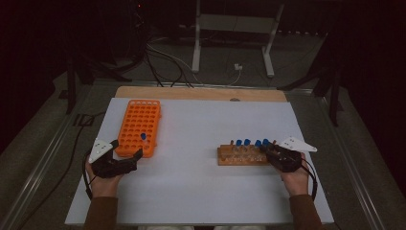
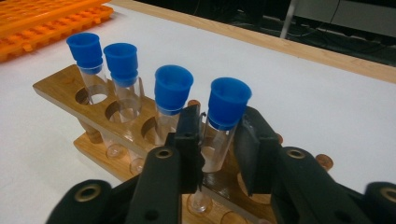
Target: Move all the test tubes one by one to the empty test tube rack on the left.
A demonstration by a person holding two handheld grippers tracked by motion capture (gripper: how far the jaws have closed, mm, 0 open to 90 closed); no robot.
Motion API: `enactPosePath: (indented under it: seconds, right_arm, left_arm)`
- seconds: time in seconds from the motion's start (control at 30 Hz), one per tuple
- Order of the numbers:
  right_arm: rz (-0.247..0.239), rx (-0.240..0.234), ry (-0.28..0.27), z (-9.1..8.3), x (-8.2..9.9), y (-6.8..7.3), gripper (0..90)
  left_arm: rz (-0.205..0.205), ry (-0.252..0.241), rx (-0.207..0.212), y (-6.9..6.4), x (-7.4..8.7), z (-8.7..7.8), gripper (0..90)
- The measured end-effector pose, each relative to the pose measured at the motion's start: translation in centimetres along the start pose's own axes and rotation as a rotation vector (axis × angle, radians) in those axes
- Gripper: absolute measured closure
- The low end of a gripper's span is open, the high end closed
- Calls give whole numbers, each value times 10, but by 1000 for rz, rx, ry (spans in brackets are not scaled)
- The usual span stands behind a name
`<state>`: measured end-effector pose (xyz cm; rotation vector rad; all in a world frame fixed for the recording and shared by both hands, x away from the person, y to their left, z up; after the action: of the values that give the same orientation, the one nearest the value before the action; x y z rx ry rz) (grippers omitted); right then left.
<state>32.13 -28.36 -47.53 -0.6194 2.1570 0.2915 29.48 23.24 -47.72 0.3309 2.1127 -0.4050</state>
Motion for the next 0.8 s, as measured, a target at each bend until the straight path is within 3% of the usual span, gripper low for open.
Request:
enactPosePath:
  seconds: [0.4,0.63,0.8]
  right_arm:
    - [-2,-6,-12,-2,-1,2,771]
    - [43,-37,-52,-10,-4,-2,771]
    - [33,-34,-70,-17,-10,-1,771]
  left_arm:
    - [-7,-7,-4,1,0,-2,8]
    - [32,2,-3,-4,-1,-2,7]
    - [32,-1,-5,-5,-1,-3,7]
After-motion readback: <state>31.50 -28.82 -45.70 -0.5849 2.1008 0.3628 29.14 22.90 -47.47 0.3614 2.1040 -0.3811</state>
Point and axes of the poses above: each handheld gripper's, and its own axes: z roughly forward along the jaws, x roughly out of its underside, y roughly to its left, the point moved 2 cm from there along z, roughly forward along the jaws, and after that the axes turned 9 degrees about y, right-handed, at the moved point
